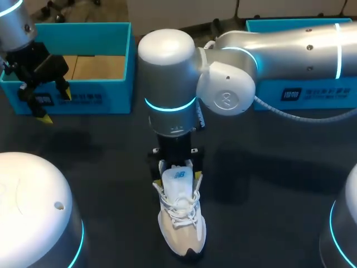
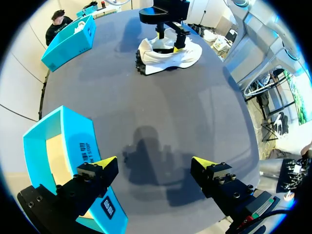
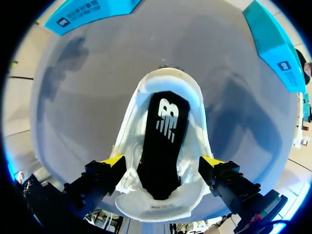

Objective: Take the shoe out of the shoebox, open the shoe tongue, remove and reinsert the insole, then place the shoe into the shoebox

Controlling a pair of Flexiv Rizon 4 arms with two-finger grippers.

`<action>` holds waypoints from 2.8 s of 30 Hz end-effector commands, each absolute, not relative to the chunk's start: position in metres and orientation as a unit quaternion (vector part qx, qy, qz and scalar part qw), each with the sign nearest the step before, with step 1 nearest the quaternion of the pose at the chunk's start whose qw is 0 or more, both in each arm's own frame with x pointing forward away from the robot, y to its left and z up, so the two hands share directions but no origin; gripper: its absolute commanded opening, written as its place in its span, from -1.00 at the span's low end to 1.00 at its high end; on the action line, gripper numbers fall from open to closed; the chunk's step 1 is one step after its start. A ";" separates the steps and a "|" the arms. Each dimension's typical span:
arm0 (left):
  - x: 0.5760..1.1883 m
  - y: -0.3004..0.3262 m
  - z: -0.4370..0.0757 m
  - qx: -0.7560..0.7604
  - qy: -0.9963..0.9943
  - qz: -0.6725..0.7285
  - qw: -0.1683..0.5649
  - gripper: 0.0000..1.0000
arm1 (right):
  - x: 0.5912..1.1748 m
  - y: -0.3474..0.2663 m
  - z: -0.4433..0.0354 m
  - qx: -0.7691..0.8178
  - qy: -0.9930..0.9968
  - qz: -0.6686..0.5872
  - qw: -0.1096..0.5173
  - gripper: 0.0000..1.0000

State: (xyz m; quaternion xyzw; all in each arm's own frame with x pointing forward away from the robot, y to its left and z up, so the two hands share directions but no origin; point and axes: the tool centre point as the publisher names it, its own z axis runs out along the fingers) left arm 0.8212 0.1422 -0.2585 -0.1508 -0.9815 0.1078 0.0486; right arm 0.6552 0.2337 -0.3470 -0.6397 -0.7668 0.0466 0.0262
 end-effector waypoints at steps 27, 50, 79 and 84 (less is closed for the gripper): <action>0.821 0.143 -0.258 -0.151 -0.981 0.107 0.049 1.00 | 0.635 0.237 -0.326 -0.674 -0.735 0.065 0.024 1.00; 0.821 0.143 -0.258 -0.151 -0.981 0.107 0.049 1.00 | 0.567 0.229 -0.301 -0.694 -0.715 0.061 0.053 1.00; 0.821 0.143 -0.258 -0.151 -0.981 0.107 0.049 1.00 | 0.632 0.217 -0.337 -0.666 -0.741 0.065 0.058 -0.55; 0.821 0.143 -0.258 -0.151 -0.981 0.107 0.049 1.00 | 0.639 0.218 -0.340 -0.668 -0.739 0.066 0.063 -0.56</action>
